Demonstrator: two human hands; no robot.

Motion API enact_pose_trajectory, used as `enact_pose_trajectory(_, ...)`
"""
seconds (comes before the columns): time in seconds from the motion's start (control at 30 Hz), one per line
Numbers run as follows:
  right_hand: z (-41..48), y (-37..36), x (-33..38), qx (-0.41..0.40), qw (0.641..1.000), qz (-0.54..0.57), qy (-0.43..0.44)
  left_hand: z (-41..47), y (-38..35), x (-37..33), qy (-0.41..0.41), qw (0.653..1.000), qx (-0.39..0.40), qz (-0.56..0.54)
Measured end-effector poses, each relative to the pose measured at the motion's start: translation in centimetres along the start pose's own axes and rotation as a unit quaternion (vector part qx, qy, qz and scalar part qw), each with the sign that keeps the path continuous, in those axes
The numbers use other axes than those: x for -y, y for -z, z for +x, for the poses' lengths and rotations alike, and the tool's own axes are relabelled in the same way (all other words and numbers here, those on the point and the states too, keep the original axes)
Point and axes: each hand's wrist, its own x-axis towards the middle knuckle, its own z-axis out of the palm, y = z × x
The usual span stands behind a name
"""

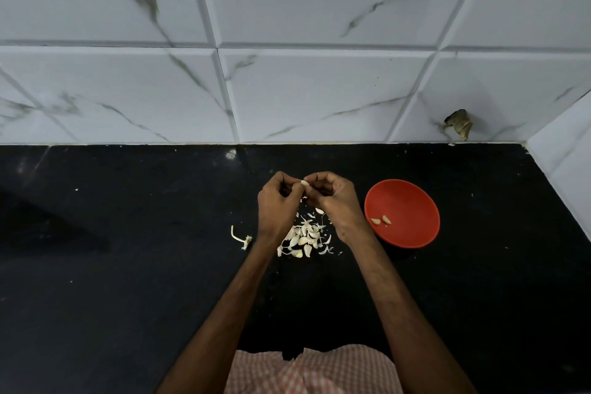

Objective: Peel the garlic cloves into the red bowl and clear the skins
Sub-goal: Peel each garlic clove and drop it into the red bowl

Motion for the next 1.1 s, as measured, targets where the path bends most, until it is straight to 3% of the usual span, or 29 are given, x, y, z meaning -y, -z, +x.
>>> enact_pose_trajectory(0.53,0.5,0.5,-0.4,-0.066,0.996,0.05,-0.044,0.4,0.2,0.8,0.009,0.998,0.063,0.001)
enact_pose_trajectory(0.7,0.6,0.6,-0.7,-0.058,0.997,0.02,-0.047,0.5,0.5,0.4,-0.044,0.989,0.131,-0.056)
enact_pose_trajectory(0.83,0.6,0.5,-0.9,-0.044,0.998,0.008,-0.044,0.2,0.2,0.4,-0.028,0.985,0.123,-0.117)
enact_pose_trajectory(1.0,0.9,0.6,-1.5,-0.088,0.993,-0.07,0.046,0.0,0.3,0.5,0.034,0.98,0.095,-0.168)
enact_pose_trajectory(1.1,1.0,0.6,-1.4,-0.065,0.986,-0.12,0.098,0.2,0.5,0.5,0.044,0.977,0.095,-0.188)
